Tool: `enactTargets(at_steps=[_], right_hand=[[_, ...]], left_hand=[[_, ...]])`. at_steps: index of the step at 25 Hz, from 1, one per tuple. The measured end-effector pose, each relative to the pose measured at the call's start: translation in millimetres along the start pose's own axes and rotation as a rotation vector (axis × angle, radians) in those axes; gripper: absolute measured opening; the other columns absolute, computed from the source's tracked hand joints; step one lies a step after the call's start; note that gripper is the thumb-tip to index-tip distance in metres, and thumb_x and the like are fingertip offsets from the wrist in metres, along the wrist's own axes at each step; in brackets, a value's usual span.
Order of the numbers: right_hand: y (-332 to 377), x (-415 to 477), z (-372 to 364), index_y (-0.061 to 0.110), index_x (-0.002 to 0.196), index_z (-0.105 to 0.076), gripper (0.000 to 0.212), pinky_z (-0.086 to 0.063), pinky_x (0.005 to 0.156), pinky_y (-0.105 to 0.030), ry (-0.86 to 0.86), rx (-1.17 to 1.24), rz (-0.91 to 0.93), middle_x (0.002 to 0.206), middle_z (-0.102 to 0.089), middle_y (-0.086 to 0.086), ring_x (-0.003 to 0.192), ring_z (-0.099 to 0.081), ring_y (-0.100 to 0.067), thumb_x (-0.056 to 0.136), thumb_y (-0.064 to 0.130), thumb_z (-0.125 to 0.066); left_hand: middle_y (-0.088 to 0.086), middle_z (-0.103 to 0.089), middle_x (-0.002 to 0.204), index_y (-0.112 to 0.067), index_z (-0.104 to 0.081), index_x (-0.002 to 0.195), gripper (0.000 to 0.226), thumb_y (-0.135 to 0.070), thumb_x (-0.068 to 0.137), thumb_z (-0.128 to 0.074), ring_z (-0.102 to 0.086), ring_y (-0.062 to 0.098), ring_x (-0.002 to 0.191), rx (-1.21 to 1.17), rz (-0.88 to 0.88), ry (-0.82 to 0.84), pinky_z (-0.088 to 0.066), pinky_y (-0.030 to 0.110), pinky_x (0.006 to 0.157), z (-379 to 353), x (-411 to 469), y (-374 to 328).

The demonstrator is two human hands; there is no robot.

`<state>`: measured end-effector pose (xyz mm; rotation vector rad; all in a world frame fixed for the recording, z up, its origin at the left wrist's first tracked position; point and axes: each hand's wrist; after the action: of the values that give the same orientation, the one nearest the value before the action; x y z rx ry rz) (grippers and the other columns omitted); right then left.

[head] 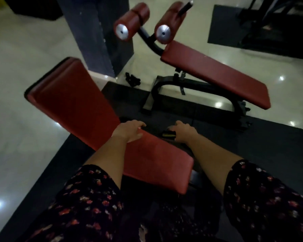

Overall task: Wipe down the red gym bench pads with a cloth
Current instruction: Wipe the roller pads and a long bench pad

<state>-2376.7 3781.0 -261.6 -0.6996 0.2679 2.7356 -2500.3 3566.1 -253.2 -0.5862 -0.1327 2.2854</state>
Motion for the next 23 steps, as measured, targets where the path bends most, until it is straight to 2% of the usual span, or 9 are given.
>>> enactTargets(at_steps=[3,7,12,15,19,23], right_hand=[[-27,-10,24,0.041,0.130,-0.051,0.037,-0.042,0.095,-0.048,-0.095,-0.101,-0.004,0.130,-0.039,-0.005,0.113,-0.047,-0.035,0.093,0.038,-0.055],[-72,-20,50,0.046,0.134,-0.047,0.047,-0.044,0.093,-0.047,-0.129,0.063,-0.113,0.125,-0.037,-0.005,0.112,-0.047,-0.034,0.091,0.030,-0.059],[-118,-43,56,0.044,0.137,-0.045,0.058,-0.047,0.093,-0.046,-0.145,0.186,-0.224,0.124,-0.037,-0.006,0.113,-0.048,-0.033,0.087,0.023,-0.064],[-137,-62,47,0.041,0.136,-0.047,0.057,-0.049,0.089,-0.044,-0.150,0.233,-0.315,0.126,-0.040,-0.006,0.111,-0.051,-0.031,0.086,0.019,-0.065],[-148,-84,41,0.030,0.137,-0.043,0.057,-0.048,0.085,-0.045,-0.160,0.252,-0.418,0.128,-0.041,-0.008,0.111,-0.053,-0.035,0.087,0.016,-0.066],[-150,-118,23,0.028,0.131,-0.046,0.055,-0.049,0.087,-0.046,-0.175,0.360,-0.620,0.125,-0.042,-0.007,0.112,-0.053,-0.033,0.083,0.014,-0.070]], left_hand=[[-0.001,-0.049,0.140,-0.035,-0.044,0.141,0.052,-0.036,0.092,-0.060,-0.050,0.023,0.125,0.119,-0.036,-0.001,-0.042,0.041,0.101,27,25,-32],[-0.002,-0.048,0.141,-0.034,-0.044,0.142,0.054,-0.041,0.091,-0.061,-0.048,0.020,0.127,0.075,-0.106,-0.033,-0.041,0.039,0.103,50,55,-82],[-0.003,-0.051,0.137,-0.033,-0.043,0.142,0.053,-0.041,0.093,-0.060,-0.050,0.017,0.125,0.108,-0.212,-0.022,-0.044,0.040,0.102,46,88,-127],[-0.002,-0.051,0.137,-0.033,-0.041,0.143,0.054,-0.042,0.093,-0.060,-0.051,0.017,0.124,0.167,-0.279,0.030,-0.046,0.038,0.099,37,102,-145],[0.000,-0.049,0.140,-0.029,-0.044,0.143,0.058,-0.045,0.091,-0.063,-0.050,0.017,0.126,0.283,-0.354,0.179,-0.044,0.038,0.102,27,126,-163],[0.002,-0.050,0.136,-0.027,-0.045,0.143,0.055,-0.040,0.092,-0.062,-0.051,0.018,0.124,0.295,-0.576,0.215,-0.043,0.035,0.103,27,133,-195]])
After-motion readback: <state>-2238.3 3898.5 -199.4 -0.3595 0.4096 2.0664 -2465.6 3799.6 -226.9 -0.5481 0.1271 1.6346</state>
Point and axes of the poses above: each hand's wrist, its own x-axis towards the middle knuckle, its own z-axis out of the back of the hand, y = z × x
